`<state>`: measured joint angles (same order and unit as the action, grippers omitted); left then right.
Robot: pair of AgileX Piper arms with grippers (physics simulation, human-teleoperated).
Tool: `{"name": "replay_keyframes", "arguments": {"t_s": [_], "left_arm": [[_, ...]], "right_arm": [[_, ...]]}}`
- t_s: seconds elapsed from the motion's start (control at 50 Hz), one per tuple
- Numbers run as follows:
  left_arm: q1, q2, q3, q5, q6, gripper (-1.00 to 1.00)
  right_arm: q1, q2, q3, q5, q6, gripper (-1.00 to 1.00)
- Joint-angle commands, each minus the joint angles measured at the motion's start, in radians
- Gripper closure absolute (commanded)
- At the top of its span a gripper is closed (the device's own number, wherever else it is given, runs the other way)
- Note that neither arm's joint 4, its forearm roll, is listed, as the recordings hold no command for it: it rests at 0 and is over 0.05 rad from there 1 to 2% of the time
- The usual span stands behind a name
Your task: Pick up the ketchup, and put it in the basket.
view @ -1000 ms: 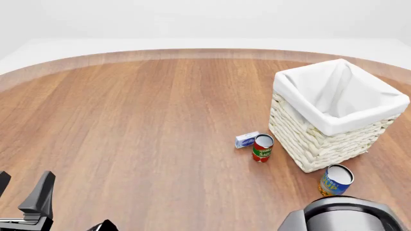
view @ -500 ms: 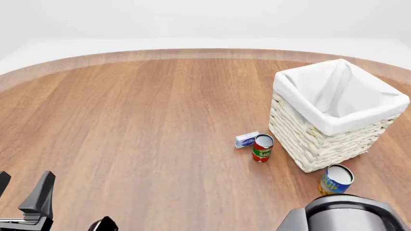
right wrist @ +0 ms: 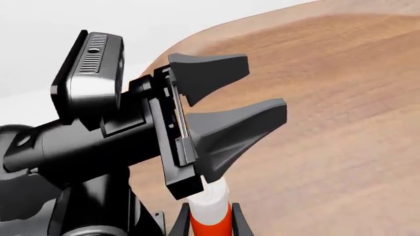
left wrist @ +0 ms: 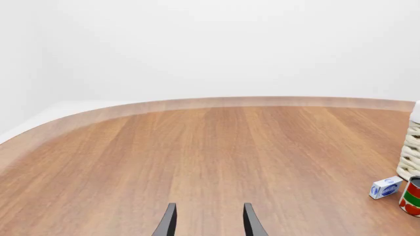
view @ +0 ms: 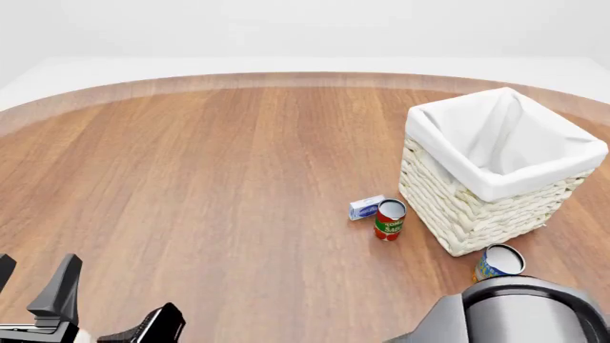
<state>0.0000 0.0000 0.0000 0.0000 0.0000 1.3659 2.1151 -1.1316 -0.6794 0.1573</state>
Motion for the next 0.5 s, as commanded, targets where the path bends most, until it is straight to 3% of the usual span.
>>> {"name": "replay_keyframes", "arguments": {"t_s": [0.02, 0.5], "left_arm": [[0.0, 0.0, 0.0, 0.0, 0.0, -1.0], [0.0, 0.0, 0.0, 0.0, 0.0, -1.0]], "right_arm": [[-0.034, -0.003, -0.012, -0.008, 0.025, 1.0], [-0.168, -0.04, -0.056, -0.002, 0.041, 1.0]]}}
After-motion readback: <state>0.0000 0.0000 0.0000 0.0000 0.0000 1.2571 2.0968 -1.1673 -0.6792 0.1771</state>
